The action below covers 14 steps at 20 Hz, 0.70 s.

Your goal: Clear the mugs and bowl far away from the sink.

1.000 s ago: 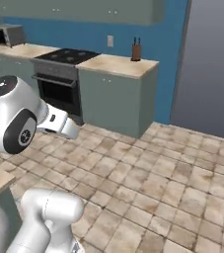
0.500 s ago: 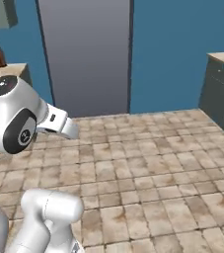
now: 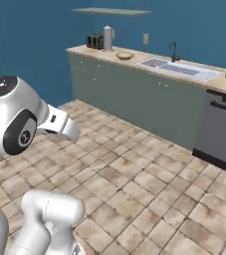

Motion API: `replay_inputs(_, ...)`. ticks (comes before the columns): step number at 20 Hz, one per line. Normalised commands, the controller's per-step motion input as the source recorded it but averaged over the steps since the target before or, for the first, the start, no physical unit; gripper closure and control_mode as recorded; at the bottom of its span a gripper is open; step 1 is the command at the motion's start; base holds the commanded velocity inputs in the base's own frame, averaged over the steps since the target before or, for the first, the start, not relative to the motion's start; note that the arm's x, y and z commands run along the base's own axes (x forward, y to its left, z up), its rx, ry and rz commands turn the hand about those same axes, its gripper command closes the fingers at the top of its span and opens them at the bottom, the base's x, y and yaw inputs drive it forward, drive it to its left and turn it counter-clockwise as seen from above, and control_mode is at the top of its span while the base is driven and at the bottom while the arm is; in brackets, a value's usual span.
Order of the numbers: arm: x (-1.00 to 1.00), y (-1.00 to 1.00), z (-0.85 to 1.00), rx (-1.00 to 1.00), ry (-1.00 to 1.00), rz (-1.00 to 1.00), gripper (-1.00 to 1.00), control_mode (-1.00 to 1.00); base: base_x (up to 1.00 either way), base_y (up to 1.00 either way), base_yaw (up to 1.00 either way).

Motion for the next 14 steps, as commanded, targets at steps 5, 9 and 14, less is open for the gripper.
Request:
replay_inputs(5,0.00,0.00,0.00,0.00,0.00,0.00,-1.00,1.00,0.02,0.01,-1.00)
replay_inputs(9,0.00,0.00,0.00,0.00,0.00,0.00,-1.00,1.00,0.91,0.63,-0.59)
replay_inputs(14,0.00,0.00,0.00,0.00,0.00,0.00,-1.00,1.00,1.00,0.69,-0.18)
